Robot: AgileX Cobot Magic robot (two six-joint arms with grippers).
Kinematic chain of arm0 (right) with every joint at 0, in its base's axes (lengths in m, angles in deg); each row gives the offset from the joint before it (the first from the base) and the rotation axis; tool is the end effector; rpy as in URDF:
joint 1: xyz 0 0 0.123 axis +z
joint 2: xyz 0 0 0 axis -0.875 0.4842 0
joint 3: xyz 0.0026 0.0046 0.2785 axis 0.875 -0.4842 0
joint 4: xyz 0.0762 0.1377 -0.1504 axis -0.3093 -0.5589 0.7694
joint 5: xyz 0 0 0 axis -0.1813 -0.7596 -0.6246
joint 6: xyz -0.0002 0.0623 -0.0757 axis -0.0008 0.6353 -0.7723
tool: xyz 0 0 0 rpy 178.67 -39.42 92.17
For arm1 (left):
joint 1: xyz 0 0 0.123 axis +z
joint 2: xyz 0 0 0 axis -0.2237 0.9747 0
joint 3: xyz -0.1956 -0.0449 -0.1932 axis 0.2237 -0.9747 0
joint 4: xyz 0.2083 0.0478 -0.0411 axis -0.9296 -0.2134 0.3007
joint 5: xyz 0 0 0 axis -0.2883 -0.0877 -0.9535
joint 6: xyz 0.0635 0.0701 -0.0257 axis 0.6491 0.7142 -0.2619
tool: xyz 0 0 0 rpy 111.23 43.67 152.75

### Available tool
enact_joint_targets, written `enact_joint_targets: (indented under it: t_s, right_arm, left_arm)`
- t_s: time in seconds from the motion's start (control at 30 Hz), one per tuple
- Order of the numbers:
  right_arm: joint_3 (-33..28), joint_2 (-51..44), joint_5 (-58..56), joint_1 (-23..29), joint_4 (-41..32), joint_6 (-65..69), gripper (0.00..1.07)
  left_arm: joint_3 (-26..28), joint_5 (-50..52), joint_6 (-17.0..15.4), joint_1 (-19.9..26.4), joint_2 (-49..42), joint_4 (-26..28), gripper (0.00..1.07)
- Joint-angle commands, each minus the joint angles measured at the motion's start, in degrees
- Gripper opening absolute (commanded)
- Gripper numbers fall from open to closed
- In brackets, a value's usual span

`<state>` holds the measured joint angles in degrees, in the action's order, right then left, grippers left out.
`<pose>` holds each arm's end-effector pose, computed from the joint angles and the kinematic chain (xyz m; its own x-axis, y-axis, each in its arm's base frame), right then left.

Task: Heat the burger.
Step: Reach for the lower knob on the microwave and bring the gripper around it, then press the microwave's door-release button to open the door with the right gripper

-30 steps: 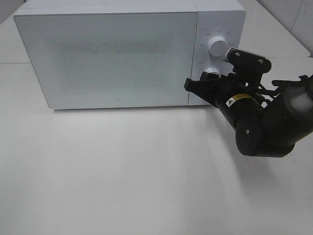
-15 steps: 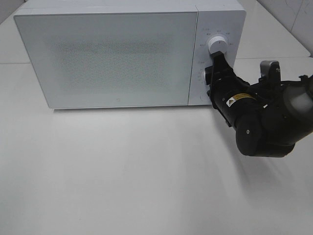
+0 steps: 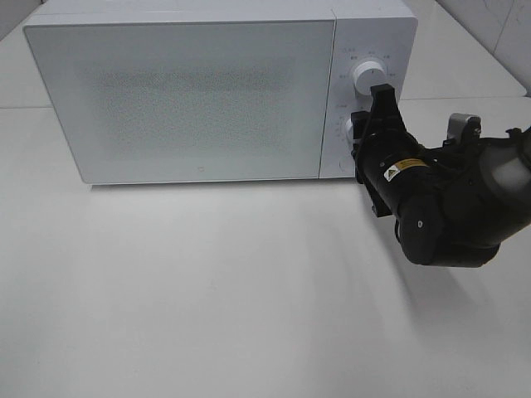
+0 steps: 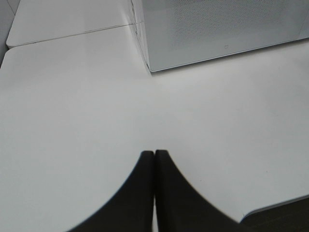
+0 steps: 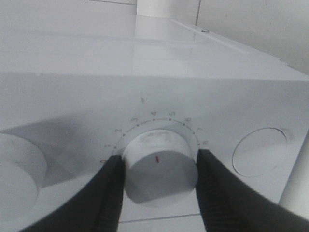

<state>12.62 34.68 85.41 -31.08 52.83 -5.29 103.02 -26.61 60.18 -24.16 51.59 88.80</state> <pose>0.3151 0.1374 0.1387 -0.1371 0.9755 -0.1720 0.0961 0.1859 0.9779 -0.0223 0.0044 0.2584 -0.4106 0.1813 -0.8936 0.2361 0.9678 0.0878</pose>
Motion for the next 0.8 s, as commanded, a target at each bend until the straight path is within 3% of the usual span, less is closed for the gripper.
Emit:
enact_joint_targets:
  t_s: [0.03,0.1,0.17,0.2,0.27,0.3,0.37,0.53,0.73,0.8]
  right_arm:
    - [0.5,-0.5,6.4,-0.1,0.0,0.7,0.05]
    - [0.5,-0.5,6.4,-0.1,0.0,0.7,0.09]
    - [0.5,-0.5,6.4,-0.1,0.0,0.7,0.23]
    - [0.5,-0.5,6.4,-0.1,0.0,0.7,0.23]
    - [0.5,-0.5,6.5,-0.1,0.0,0.7,0.43]
    - [0.5,-0.5,6.5,-0.1,0.0,0.7,0.43]
    - [0.5,-0.5,6.5,-0.1,0.0,0.0,0.66]
    - [0.3,-0.5,6.4,-0.1,0.3,-3.3,0.77]
    - [-1.9,-1.2,6.3,-0.1,0.6,-5.3,0.76]
    - [-4.0,-1.9,6.7,-0.1,4.1,-9.6,0.76]
  left_arm:
    - [-0.2,0.8,-0.2,0.1,-1.2,0.3,0.00]
    - [-0.2,0.8,-0.2,0.1,-1.2,0.3,0.00]
    - [-0.2,0.8,-0.2,0.1,-1.2,0.3,0.00]
    - [-0.2,0.8,-0.2,0.1,-1.2,0.3,0.00]
    - [-0.2,0.8,-0.2,0.1,-1.2,0.3,0.00]
    - [-0.2,0.8,-0.2,0.1,-1.2,0.3,0.00]
    - [-0.2,0.8,-0.2,0.1,-1.2,0.3,0.00]
    - [-0.2,0.8,-0.2,0.1,-1.2,0.3,0.00]
    - [-0.2,0.8,-0.2,0.1,-1.2,0.3,0.00]
    - [-0.2,0.8,-0.2,0.1,-1.2,0.3,0.00]
